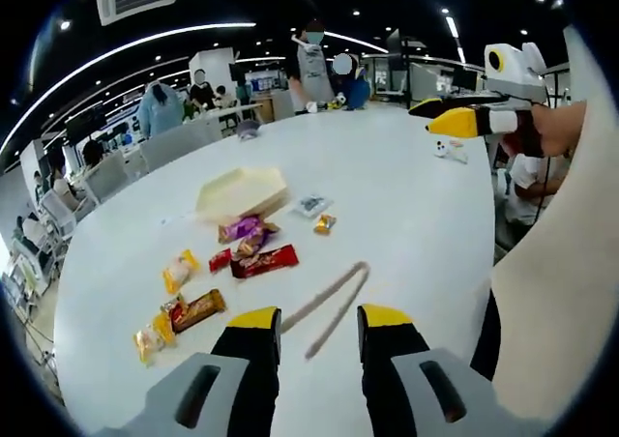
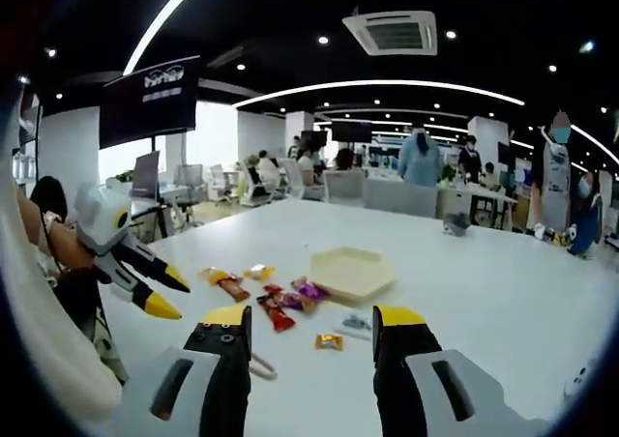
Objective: Place the target food into the container with the food tongs after gripping and lifting it, then release it inside without dropping or visibly crushing the food.
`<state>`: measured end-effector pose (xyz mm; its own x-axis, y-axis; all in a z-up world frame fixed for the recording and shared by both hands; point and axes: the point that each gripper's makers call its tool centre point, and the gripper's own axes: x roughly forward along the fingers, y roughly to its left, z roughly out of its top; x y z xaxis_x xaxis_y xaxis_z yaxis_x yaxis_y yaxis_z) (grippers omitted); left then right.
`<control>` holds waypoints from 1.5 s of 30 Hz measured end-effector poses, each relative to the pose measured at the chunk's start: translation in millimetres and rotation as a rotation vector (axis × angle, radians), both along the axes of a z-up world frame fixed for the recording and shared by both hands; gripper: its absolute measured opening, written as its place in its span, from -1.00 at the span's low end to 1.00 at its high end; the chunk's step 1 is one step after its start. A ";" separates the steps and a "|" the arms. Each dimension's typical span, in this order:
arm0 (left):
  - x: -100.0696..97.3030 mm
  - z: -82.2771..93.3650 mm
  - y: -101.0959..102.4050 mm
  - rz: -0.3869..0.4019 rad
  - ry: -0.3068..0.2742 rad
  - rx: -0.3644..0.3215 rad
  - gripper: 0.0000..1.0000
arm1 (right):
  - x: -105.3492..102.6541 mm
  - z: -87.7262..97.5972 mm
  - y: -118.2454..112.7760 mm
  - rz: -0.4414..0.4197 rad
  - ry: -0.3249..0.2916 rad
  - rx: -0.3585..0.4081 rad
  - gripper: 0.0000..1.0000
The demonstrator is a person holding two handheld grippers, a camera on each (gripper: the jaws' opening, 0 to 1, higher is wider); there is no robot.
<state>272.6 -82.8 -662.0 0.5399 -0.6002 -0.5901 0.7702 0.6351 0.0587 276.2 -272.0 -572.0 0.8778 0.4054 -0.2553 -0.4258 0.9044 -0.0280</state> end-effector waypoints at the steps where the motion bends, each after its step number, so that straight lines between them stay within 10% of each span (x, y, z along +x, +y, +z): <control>1: 0.7 -2.1 0.8 0.000 -0.006 0.008 -0.40 | 0.5 0.1 0.2 -0.001 -0.001 0.001 0.01; 45: 6.7 -73.3 -0.6 -0.131 0.100 0.171 -0.67 | 1.1 -6.0 -9.9 -0.046 0.029 -0.002 0.03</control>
<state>279.2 -83.4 -735.3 0.3976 -0.5479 -0.7360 0.8529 0.5165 0.0762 277.3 -282.0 -578.0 0.8879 0.3640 -0.2814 -0.3841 0.9231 -0.0179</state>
